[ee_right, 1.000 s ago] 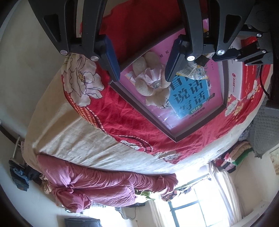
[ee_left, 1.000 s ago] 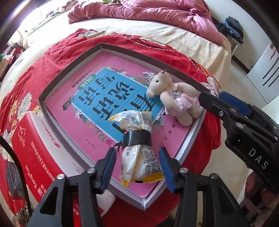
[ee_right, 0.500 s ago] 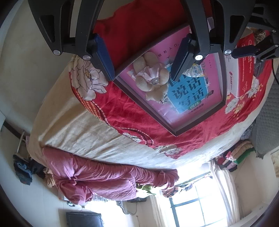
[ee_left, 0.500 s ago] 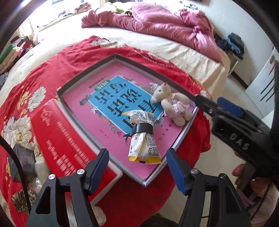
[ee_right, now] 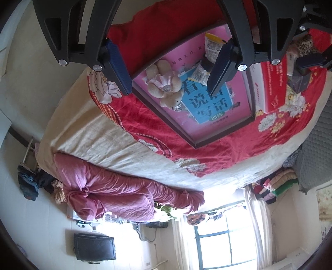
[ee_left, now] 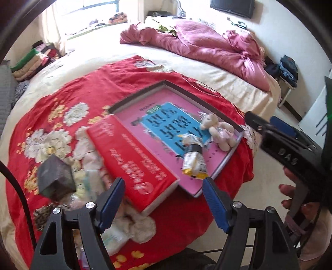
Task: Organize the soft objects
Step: 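Withdraw both tools from the tray back toward the pile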
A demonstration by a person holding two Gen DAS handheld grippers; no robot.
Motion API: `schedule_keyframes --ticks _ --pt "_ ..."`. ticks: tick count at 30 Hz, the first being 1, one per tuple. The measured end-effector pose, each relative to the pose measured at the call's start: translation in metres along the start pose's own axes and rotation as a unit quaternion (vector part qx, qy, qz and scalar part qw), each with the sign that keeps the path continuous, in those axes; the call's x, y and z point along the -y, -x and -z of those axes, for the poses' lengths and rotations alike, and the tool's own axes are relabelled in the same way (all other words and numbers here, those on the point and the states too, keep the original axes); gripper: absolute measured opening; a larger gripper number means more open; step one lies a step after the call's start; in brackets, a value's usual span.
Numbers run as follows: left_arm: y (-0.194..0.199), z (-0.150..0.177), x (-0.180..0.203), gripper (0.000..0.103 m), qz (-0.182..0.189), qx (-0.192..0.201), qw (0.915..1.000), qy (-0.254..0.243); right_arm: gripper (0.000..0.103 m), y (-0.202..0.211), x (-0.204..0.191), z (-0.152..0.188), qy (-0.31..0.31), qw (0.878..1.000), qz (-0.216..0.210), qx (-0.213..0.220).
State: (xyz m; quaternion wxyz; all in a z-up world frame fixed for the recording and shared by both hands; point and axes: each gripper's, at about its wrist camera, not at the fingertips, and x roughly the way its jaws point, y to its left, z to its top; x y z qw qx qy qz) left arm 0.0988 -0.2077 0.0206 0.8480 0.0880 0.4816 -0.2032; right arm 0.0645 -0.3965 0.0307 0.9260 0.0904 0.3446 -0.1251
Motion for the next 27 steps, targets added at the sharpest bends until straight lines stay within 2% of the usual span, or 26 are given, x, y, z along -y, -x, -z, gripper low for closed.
schedule_keyframes --ticks 12,27 --pt "0.047 0.017 -0.056 0.076 -0.01 0.033 0.9979 0.056 0.077 0.04 -0.037 -0.009 0.03 0.999 -0.01 0.027" --pt "0.084 0.046 -0.11 0.081 -0.029 0.054 0.9924 0.107 0.077 0.072 -0.086 -0.009 0.068 0.996 -0.042 0.045"
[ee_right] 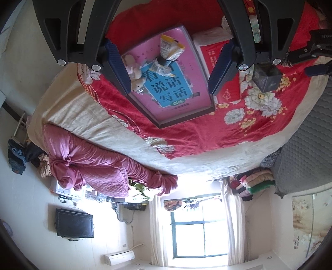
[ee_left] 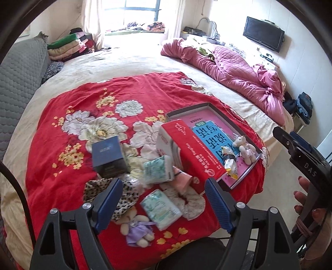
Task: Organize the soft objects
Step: 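Withdraw both tools from the tray back toward the pile, then grasp the leopard-print cloth with the left tool while the right tool grasps the green wipes pack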
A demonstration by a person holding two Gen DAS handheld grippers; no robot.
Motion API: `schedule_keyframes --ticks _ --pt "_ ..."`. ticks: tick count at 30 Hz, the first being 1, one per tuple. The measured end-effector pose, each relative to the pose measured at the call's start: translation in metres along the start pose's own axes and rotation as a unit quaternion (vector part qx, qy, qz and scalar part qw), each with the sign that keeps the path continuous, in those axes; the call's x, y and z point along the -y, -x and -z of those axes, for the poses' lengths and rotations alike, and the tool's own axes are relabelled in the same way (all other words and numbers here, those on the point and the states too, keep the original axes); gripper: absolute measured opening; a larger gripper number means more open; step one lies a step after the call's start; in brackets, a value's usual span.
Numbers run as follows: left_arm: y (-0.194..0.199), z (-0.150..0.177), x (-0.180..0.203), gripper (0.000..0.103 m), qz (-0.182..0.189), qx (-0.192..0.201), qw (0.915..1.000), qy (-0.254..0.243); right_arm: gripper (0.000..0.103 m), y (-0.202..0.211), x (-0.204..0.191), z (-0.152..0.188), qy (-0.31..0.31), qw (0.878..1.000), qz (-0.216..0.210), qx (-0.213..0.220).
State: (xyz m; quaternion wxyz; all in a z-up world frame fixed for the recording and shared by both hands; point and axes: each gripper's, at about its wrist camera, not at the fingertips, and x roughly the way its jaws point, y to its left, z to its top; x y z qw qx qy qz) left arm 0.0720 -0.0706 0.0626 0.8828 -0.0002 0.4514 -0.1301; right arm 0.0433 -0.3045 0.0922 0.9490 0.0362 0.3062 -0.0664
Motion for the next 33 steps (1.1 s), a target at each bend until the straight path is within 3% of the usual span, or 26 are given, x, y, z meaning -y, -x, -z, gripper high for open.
schedule_keyframes --ticks 18,33 --pt "0.021 0.017 -0.087 0.081 -0.035 0.009 0.9951 0.092 0.078 0.01 -0.071 0.009 0.082 0.995 -0.054 0.004" --pt "-0.011 0.044 -0.125 0.081 -0.045 -0.023 0.9915 0.12 0.078 -0.004 -0.118 0.034 0.139 0.986 -0.085 -0.02"
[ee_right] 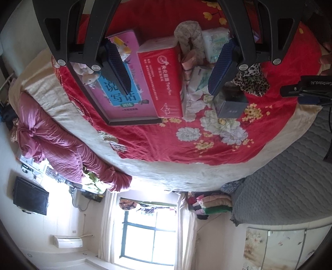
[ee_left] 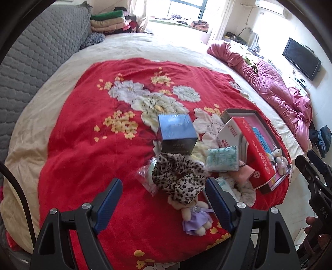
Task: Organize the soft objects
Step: 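Grasp the leopard-print cloth with the left tool while the right tool grasps the green wipes pack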
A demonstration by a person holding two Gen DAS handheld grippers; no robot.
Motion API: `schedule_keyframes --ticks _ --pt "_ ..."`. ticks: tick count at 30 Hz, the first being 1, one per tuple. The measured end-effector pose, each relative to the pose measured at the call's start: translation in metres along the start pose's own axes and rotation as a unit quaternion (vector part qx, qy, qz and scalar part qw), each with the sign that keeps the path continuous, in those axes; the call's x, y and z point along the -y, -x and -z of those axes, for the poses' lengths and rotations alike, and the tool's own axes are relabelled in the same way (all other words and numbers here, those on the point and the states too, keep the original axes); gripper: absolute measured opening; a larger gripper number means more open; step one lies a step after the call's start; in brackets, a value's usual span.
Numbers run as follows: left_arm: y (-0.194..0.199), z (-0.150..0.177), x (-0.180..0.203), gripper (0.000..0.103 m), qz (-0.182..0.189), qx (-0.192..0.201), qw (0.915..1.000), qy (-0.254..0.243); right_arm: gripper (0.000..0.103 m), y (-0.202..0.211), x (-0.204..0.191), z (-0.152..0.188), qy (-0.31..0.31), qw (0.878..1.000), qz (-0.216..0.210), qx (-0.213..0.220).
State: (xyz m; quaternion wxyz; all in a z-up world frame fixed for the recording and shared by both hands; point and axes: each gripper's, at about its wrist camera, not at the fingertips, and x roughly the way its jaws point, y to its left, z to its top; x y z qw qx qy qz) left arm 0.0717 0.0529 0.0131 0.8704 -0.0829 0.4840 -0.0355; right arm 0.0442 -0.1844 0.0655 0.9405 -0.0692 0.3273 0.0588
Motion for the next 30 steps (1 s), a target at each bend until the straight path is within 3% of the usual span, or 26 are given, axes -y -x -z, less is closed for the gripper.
schedule_keyframes --ticks 9,15,17,30 --pt "-0.039 0.011 -0.003 0.081 0.011 -0.023 0.9997 -0.006 0.078 -0.035 -0.031 0.016 0.036 0.999 -0.021 -0.031" --pt "-0.063 0.006 -0.01 0.081 -0.01 -0.023 0.9996 -0.01 0.078 -0.066 -0.048 0.025 0.066 0.996 -0.022 -0.057" --pt "-0.069 0.003 -0.015 0.081 -0.002 -0.025 0.9997 -0.004 0.078 -0.077 -0.051 0.026 0.069 0.995 -0.023 -0.066" --pt "-0.095 -0.004 -0.024 0.081 0.03 -0.033 0.999 -0.007 0.078 -0.142 -0.077 0.023 0.097 0.988 0.02 -0.117"
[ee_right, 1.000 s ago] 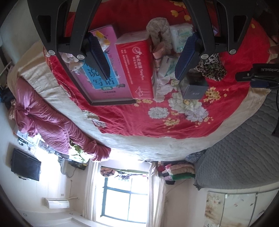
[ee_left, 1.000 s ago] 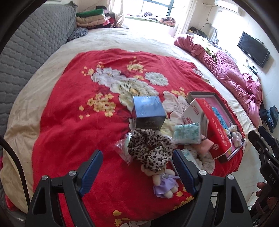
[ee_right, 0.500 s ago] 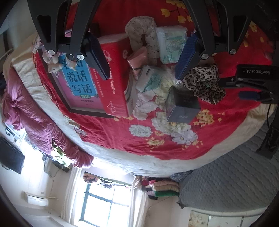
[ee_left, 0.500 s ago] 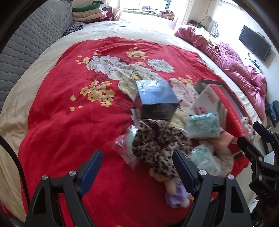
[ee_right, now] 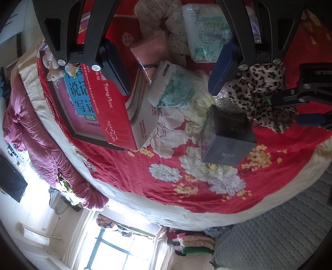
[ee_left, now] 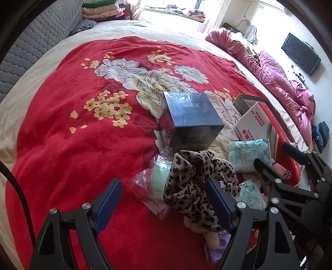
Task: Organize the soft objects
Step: 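Grasp the leopard-print cloth with the left tool while the right tool grasps the green wipes pack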
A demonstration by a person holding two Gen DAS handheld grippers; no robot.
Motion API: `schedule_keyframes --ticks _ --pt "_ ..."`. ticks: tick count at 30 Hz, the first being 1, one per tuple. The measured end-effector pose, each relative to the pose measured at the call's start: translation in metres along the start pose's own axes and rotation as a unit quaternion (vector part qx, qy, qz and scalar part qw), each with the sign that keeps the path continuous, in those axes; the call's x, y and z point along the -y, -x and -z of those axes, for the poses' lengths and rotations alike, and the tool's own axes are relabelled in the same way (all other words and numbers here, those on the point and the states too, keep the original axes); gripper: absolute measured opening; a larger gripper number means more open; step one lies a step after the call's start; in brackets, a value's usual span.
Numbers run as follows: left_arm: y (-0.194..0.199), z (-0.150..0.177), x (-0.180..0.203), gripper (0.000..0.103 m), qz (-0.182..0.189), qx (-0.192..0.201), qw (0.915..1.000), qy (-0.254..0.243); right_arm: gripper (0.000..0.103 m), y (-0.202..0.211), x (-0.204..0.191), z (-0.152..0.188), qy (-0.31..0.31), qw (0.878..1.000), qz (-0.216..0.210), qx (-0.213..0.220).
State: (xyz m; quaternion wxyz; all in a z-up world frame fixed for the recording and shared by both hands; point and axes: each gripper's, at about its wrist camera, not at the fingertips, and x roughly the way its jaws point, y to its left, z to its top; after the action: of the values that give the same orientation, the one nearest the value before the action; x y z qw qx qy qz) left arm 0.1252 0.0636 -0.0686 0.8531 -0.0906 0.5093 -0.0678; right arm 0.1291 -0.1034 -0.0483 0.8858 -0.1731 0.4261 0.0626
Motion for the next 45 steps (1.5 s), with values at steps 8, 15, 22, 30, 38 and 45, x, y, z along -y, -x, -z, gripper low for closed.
schedule_keyframes --ticks 8,15,22,30,38,45 --pt "-0.002 -0.002 -0.001 0.076 0.007 0.007 0.9999 -0.01 0.033 -0.021 -0.009 -0.001 0.011 1.0 0.02 -0.008" --pt "-0.003 -0.004 0.007 0.044 0.035 0.004 0.9991 -0.023 0.016 -0.011 0.004 -0.001 -0.017 1.0 -0.021 0.015" --pt "-0.004 -0.002 0.012 0.01 0.059 0.003 0.998 -0.021 0.014 0.002 0.028 0.001 -0.081 0.993 -0.073 0.034" --pt "0.025 -0.006 0.009 0.008 0.069 0.044 0.9967 -0.003 0.014 0.022 0.032 -0.002 -0.084 0.991 -0.084 0.059" --pt "0.051 -0.006 0.013 0.008 0.065 0.064 0.9958 0.008 0.014 0.047 0.042 -0.004 -0.092 0.988 -0.09 0.086" --pt "0.076 -0.008 0.034 0.008 0.049 0.086 0.995 -0.01 0.014 0.075 0.054 -0.005 -0.102 0.984 -0.092 0.117"
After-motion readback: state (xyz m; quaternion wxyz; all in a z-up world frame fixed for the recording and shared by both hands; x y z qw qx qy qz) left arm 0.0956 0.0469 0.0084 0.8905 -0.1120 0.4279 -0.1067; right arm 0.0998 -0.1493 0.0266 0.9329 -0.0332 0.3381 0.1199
